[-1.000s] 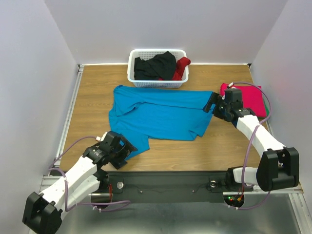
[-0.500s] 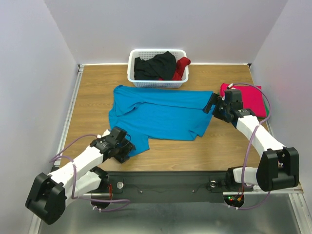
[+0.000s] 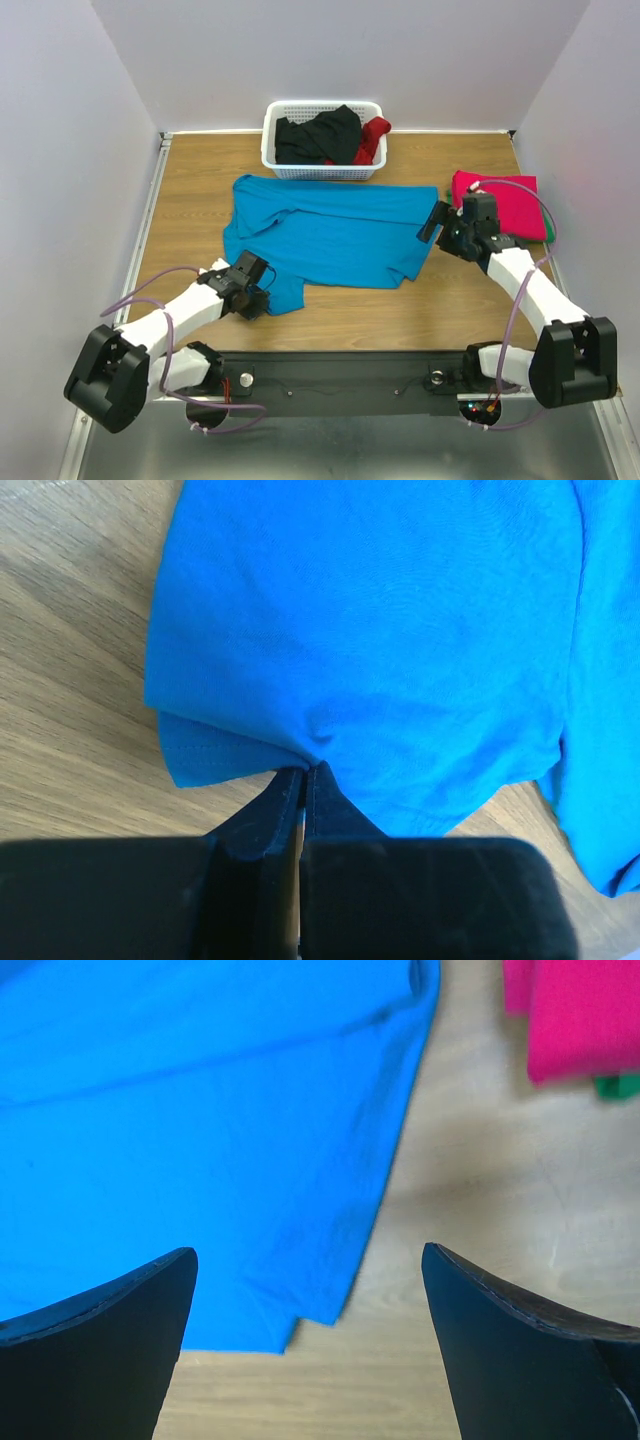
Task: Fold and stack the t-shirts
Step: Fold the tshirt
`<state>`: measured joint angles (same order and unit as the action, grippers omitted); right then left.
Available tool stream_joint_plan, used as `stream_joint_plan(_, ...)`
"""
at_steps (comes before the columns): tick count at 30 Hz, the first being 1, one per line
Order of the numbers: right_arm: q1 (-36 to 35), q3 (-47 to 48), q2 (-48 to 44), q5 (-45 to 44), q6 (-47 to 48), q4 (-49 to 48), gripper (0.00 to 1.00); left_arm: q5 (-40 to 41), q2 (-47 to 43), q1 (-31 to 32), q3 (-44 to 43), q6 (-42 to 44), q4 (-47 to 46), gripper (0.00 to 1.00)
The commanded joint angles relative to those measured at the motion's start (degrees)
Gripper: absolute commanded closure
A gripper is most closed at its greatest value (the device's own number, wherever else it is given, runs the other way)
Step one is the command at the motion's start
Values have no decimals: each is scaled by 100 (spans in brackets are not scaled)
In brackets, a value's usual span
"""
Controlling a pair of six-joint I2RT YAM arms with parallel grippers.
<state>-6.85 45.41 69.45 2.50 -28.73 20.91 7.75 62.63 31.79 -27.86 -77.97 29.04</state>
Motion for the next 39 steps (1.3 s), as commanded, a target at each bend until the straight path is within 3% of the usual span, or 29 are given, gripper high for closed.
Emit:
stream_joint_plan(1,-306,-321,-370,172,-159,290,0,271,-303,20,166,-42,331,100)
stream_joint_plan(9,-1977,-271,50,-1189,-896,739,0,174,-839,46,404,116,120,100)
stream_joint_plan(16,-2856,616,1481,-2569,-1257,1266,0,157,-1227,55,615,248,-56,100)
stream_joint_plan(25,-2910,979,2520,-3493,-2021,1705,0,148,-1412,55,685,371,-126,100)
stream_joint_plan(39,-2892,391,1326,-3871,-2312,1908,0,95,-1649,55,738,371,-118,100)
